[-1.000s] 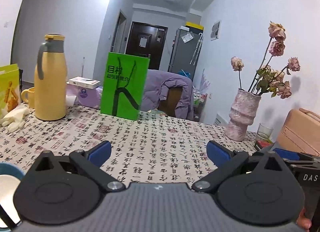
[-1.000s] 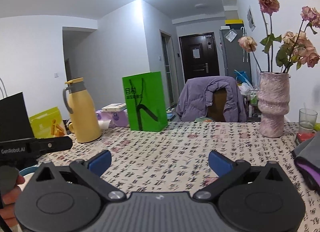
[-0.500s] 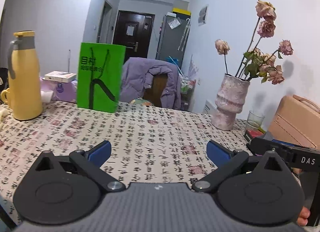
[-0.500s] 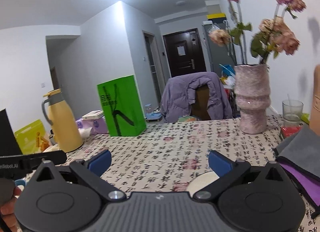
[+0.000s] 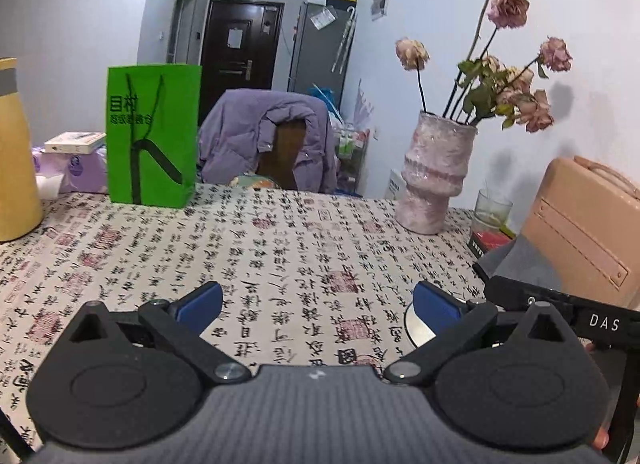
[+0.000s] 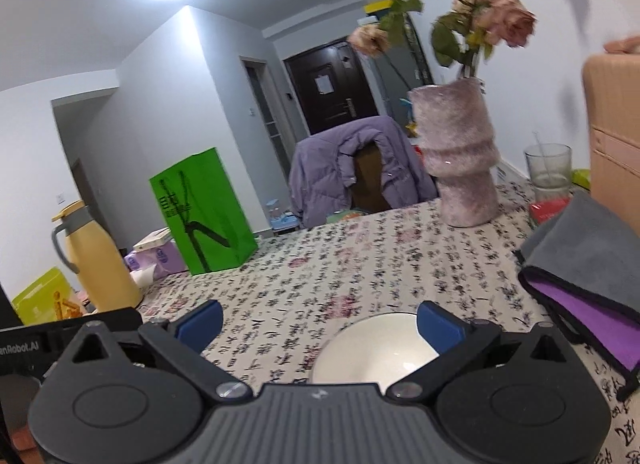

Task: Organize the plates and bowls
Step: 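Move both open grippers toward another white bowl near the pink vase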

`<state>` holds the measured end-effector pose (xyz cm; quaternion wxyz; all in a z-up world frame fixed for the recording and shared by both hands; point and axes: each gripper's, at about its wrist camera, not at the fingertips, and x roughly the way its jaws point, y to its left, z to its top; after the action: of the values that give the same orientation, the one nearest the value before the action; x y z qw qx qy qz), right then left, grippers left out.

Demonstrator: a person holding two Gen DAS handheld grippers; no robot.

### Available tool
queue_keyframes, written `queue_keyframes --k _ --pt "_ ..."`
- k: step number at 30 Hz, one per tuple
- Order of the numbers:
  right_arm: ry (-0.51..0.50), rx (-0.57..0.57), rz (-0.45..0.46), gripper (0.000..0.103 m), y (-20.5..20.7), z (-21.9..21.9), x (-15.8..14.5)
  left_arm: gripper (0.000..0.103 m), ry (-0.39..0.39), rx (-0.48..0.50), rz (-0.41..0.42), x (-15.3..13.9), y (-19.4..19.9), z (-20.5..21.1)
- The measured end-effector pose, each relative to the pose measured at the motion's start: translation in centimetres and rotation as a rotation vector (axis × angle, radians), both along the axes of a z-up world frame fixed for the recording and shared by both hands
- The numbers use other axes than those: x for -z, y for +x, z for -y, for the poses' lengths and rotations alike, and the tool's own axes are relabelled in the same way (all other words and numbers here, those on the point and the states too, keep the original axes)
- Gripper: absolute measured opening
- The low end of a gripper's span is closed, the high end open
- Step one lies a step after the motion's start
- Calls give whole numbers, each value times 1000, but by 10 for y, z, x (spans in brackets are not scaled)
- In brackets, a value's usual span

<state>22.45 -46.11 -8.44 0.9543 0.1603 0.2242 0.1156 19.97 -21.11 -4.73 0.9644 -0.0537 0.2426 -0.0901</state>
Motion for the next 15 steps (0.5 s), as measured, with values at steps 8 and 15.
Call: queue_keyframes --k 8,15 --pt "2 84 -72 103 9 13 17 103 4 16 -65 10 17 17" --pt "2 113 -132 103 11 17 27 103 39 33 -165 24 39 38"
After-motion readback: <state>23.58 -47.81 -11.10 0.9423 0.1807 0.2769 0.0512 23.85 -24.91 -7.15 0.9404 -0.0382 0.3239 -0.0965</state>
